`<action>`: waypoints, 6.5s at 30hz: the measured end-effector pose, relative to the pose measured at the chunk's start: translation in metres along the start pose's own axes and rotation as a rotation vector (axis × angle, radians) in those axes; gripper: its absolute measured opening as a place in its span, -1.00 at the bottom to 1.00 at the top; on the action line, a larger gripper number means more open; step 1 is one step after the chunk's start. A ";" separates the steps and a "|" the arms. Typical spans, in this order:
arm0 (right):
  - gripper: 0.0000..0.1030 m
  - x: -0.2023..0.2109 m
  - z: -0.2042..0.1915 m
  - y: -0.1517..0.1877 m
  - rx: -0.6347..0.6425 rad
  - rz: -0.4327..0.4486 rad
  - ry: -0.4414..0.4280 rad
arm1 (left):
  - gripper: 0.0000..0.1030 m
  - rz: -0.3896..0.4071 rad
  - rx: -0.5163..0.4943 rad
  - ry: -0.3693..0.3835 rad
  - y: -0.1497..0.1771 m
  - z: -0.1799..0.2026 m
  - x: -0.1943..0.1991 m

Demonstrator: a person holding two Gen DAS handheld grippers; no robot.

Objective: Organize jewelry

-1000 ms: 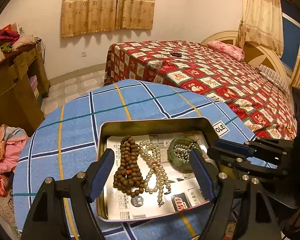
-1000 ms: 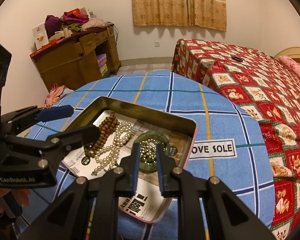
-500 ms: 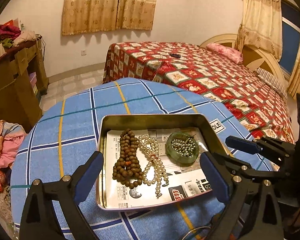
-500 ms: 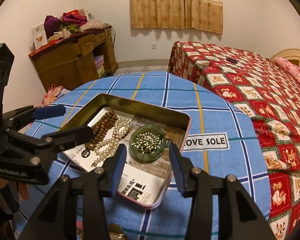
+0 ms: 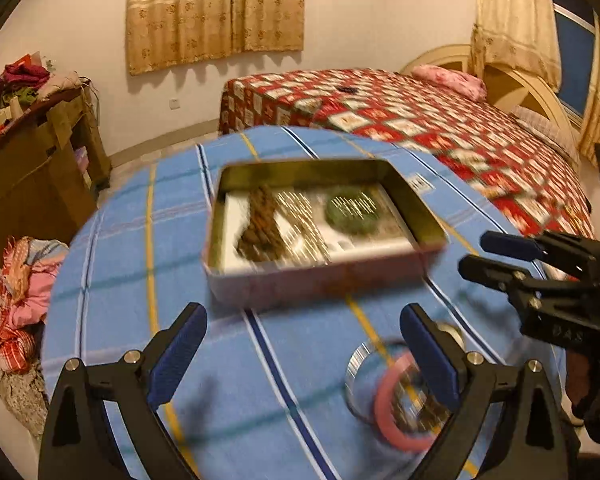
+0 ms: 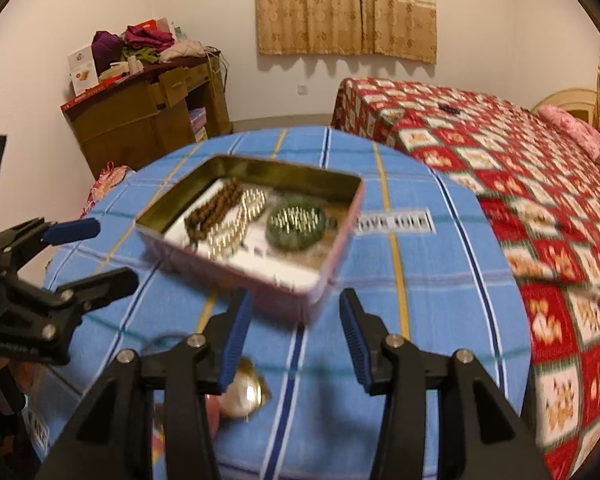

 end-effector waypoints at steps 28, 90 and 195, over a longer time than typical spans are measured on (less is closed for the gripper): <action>-0.06 0.014 -0.013 0.037 -0.068 0.000 -0.030 | -0.77 0.012 -0.114 0.182 0.026 0.052 0.024; 0.11 0.035 -0.063 -0.011 0.049 0.094 -0.162 | -0.77 0.153 0.028 0.114 -0.035 -0.010 0.055; 0.17 -0.025 0.013 -0.060 0.074 0.073 -0.021 | 0.88 0.100 0.009 0.105 -0.095 -0.002 -0.028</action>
Point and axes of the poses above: each gripper's, at about its wrist camera, not at the fingertips, and x roughly against the way its jaws point, z to its right, y to its underside, the point moved 6 cm from there along -x, roughly the way its jaws point, and after that the axes turned 15 degrees about x, right-handed, at the moved point
